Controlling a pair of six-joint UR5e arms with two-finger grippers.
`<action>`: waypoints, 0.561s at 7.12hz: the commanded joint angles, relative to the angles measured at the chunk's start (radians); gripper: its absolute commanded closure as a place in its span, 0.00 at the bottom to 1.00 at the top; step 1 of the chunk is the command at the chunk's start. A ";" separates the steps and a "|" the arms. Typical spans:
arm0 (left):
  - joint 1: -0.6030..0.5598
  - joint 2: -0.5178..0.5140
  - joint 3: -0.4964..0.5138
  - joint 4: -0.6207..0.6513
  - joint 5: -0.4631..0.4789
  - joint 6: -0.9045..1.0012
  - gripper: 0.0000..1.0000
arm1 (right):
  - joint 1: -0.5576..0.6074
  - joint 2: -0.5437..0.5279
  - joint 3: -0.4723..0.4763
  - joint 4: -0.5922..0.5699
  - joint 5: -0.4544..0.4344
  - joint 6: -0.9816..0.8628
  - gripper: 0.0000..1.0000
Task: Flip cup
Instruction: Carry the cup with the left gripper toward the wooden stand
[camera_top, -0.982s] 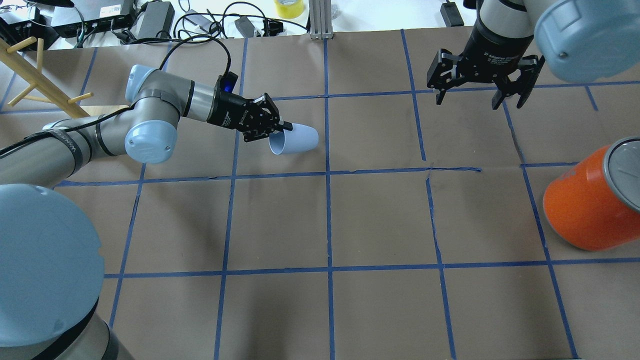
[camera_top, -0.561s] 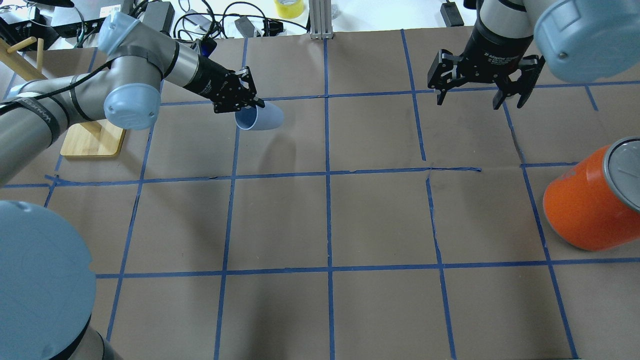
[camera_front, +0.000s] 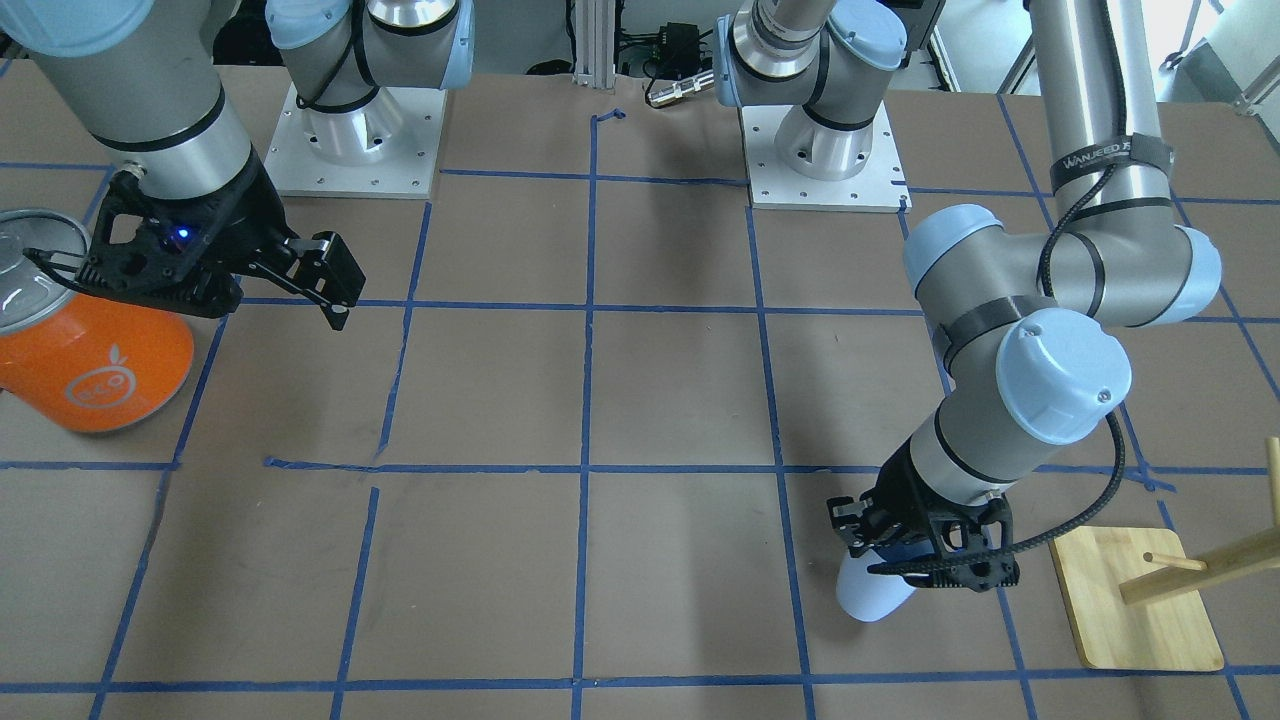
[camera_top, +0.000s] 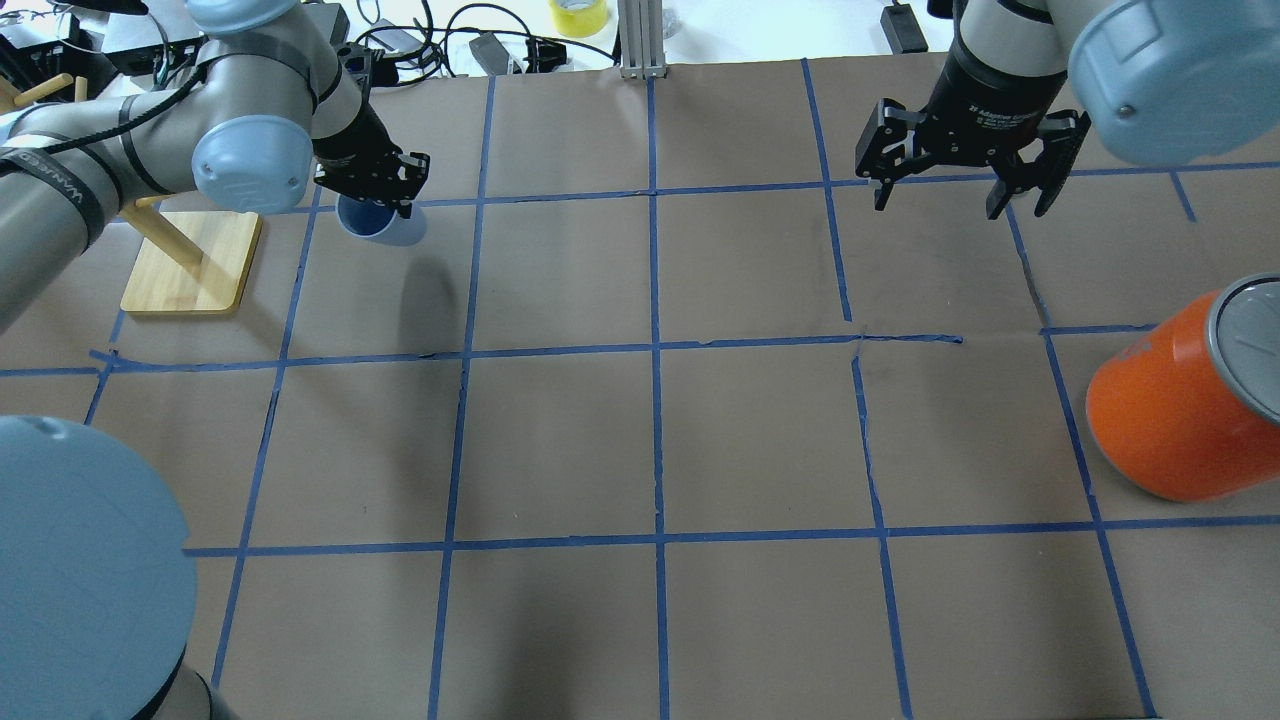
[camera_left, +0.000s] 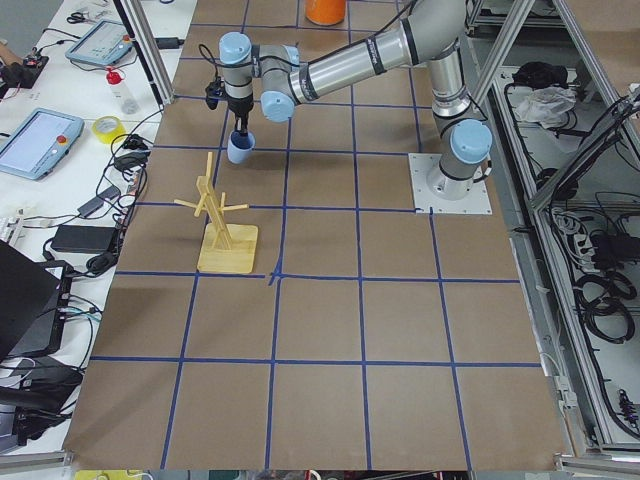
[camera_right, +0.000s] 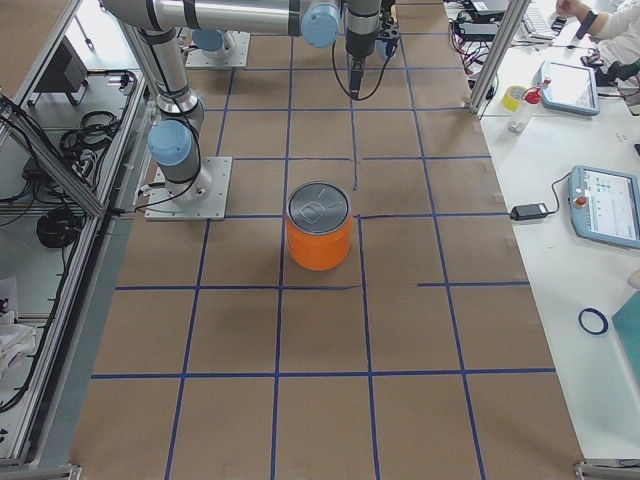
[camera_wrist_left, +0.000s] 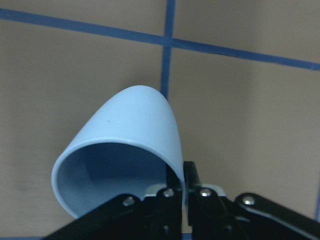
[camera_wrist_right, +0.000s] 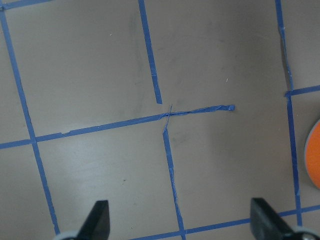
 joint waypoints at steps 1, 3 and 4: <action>-0.001 -0.011 0.014 -0.022 0.069 0.083 1.00 | 0.000 0.000 0.001 0.002 -0.001 0.000 0.00; -0.001 -0.020 0.008 -0.066 0.091 0.083 1.00 | 0.000 0.002 0.001 0.002 0.001 0.002 0.00; -0.001 -0.022 0.005 -0.063 0.091 0.082 1.00 | 0.000 0.002 0.001 0.002 0.001 0.002 0.00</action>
